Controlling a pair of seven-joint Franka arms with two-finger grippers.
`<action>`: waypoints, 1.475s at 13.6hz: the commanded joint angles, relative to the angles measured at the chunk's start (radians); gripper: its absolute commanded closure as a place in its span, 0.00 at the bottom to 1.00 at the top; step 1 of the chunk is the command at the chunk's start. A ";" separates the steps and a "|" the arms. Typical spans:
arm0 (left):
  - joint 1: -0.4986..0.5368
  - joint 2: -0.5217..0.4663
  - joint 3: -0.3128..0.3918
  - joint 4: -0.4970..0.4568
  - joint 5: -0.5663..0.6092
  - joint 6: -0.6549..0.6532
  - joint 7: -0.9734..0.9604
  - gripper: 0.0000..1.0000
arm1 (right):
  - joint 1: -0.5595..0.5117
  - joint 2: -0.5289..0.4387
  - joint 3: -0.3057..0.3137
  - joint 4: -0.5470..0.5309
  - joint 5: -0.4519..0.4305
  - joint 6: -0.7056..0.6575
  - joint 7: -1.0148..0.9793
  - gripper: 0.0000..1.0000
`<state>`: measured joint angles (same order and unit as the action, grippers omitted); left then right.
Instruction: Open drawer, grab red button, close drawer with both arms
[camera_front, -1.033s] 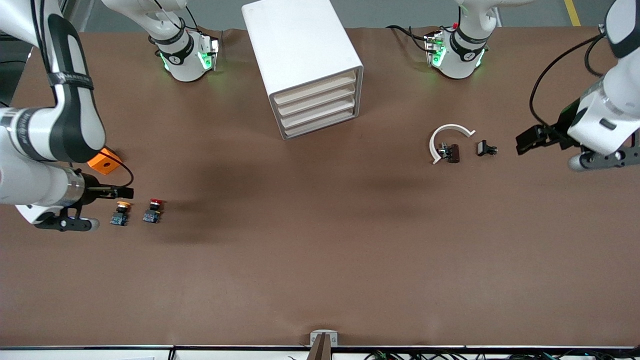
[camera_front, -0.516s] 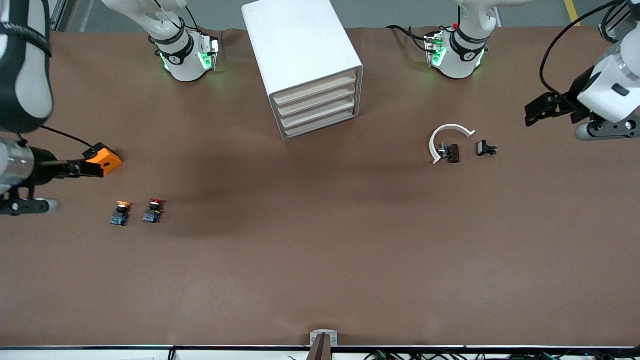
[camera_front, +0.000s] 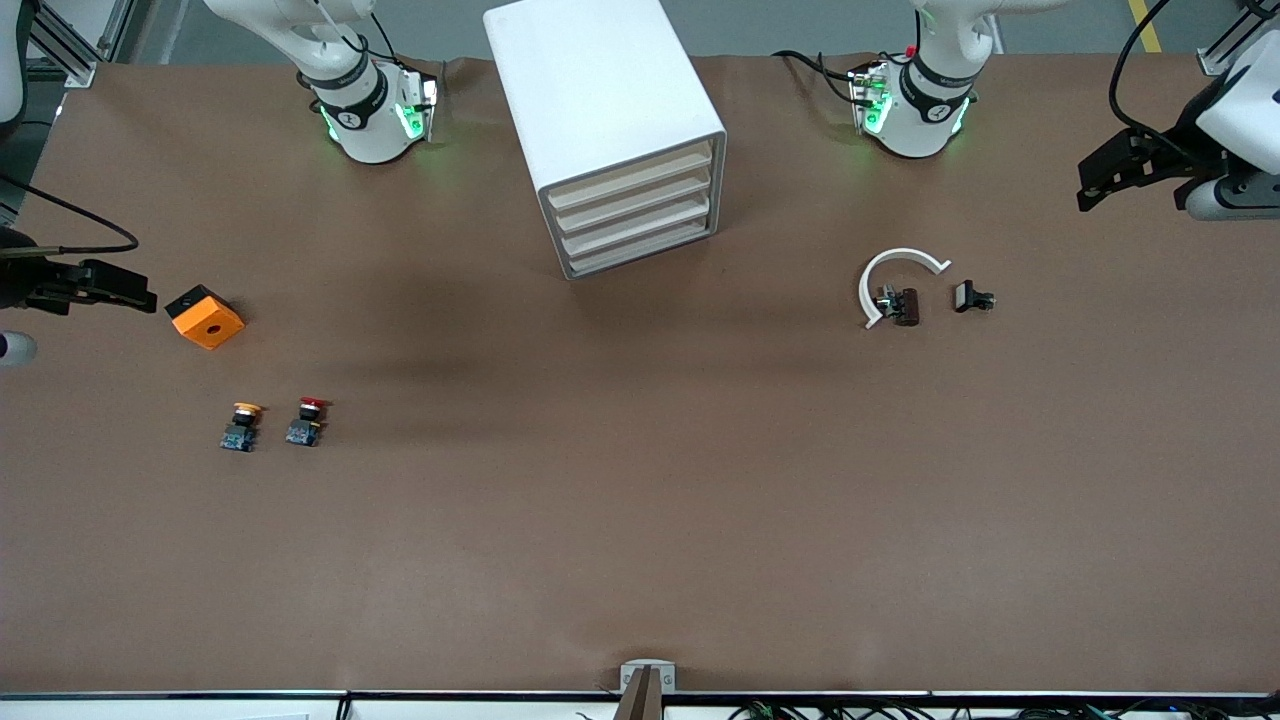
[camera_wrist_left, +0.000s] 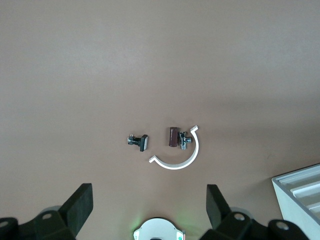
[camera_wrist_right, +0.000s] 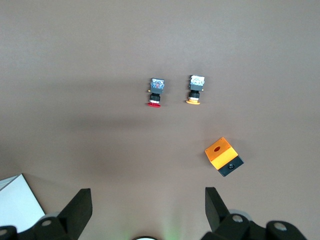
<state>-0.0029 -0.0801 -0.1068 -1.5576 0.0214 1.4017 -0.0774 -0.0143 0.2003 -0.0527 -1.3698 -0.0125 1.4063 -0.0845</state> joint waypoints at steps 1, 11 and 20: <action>-0.002 -0.027 0.002 -0.018 -0.009 -0.004 0.010 0.00 | -0.024 -0.013 0.007 -0.023 0.012 0.002 -0.017 0.00; 0.009 0.011 0.002 -0.016 -0.009 0.017 0.015 0.00 | -0.038 -0.055 0.005 -0.078 0.002 -0.009 -0.001 0.00; 0.011 0.025 0.004 0.004 -0.012 0.033 0.018 0.00 | -0.052 -0.120 0.008 -0.052 0.014 -0.001 0.011 0.00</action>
<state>0.0012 -0.0627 -0.1052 -1.5729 0.0214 1.4301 -0.0774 -0.0563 0.1331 -0.0582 -1.4110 -0.0118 1.4035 -0.0858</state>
